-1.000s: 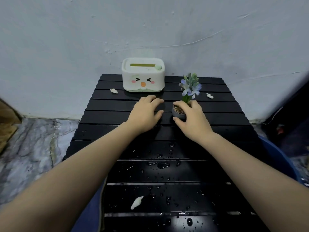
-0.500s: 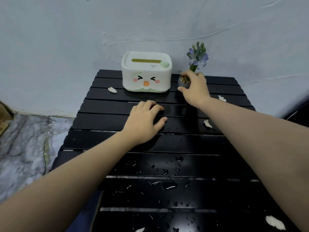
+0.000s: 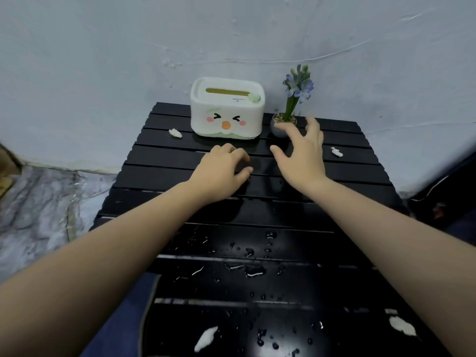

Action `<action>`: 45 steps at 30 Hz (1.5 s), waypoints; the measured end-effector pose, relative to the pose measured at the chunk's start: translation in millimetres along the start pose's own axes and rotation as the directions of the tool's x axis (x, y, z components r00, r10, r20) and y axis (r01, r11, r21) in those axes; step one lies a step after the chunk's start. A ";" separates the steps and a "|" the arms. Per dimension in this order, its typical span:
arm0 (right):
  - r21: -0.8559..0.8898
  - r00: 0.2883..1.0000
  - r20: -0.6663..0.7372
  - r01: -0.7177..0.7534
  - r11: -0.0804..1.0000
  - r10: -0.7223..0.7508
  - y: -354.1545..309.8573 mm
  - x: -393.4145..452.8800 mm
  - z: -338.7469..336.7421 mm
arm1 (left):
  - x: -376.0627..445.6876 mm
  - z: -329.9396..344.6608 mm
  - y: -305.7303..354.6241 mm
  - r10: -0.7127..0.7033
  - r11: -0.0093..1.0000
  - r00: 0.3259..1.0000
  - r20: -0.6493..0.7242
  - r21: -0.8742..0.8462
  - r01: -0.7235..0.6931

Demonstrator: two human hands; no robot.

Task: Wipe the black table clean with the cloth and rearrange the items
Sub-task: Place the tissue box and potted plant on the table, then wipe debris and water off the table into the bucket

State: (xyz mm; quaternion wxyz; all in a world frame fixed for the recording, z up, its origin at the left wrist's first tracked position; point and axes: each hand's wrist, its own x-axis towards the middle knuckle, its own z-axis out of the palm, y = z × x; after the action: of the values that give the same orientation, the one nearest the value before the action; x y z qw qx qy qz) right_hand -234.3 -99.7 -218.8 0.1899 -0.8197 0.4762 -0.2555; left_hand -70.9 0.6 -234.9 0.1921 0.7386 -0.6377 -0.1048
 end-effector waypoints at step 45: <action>-0.334 0.946 0.324 0.114 0.936 0.000 12.8 -278.5 -50.3 | -210.1 -25.2 66.3 -0.717 0.362 0.682 -0.143 -0.913 0.190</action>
State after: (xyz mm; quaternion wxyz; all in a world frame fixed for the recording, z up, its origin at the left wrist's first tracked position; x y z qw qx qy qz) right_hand -389.0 135.3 -252.1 0.1084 -0.8843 0.4526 -0.0369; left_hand -155.2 203.3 -203.4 0.6502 0.6966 -0.1787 -0.2449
